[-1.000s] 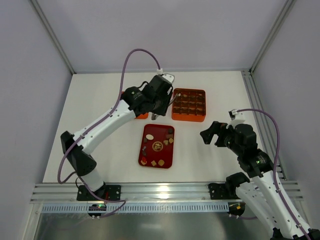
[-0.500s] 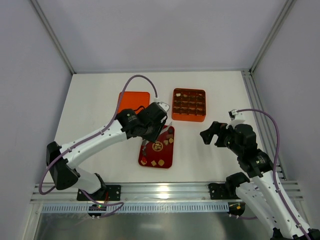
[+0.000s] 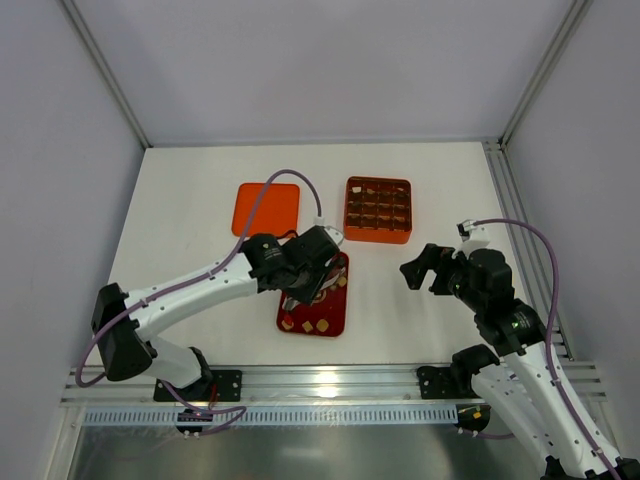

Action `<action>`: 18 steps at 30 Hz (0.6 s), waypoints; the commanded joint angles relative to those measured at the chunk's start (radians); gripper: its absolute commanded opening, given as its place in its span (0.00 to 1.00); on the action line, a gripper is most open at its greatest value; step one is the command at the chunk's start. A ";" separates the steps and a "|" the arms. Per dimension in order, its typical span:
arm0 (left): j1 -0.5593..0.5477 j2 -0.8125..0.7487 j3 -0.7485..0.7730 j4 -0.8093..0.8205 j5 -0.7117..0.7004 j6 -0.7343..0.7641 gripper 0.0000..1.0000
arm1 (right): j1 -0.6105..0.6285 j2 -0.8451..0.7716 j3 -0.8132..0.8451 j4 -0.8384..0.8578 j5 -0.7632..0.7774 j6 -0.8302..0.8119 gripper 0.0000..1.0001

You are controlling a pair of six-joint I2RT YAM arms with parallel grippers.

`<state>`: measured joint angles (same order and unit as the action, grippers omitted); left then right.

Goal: Pack the chocolate

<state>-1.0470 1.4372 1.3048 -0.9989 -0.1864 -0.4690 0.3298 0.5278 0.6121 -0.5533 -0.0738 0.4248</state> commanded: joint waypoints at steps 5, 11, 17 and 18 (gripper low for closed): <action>-0.011 -0.031 -0.016 0.020 0.001 -0.014 0.38 | -0.002 -0.002 0.006 0.030 -0.001 0.008 1.00; -0.011 -0.035 -0.032 0.014 -0.004 -0.013 0.38 | -0.001 0.005 0.008 0.032 -0.001 0.006 1.00; -0.015 -0.035 -0.039 0.013 0.007 -0.005 0.38 | -0.002 0.011 0.012 0.035 -0.001 0.003 1.00; -0.015 -0.035 -0.039 0.010 0.007 -0.005 0.38 | -0.002 0.012 0.014 0.033 -0.001 0.003 1.00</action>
<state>-1.0546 1.4368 1.2686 -1.0000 -0.1856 -0.4713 0.3298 0.5308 0.6121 -0.5533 -0.0738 0.4248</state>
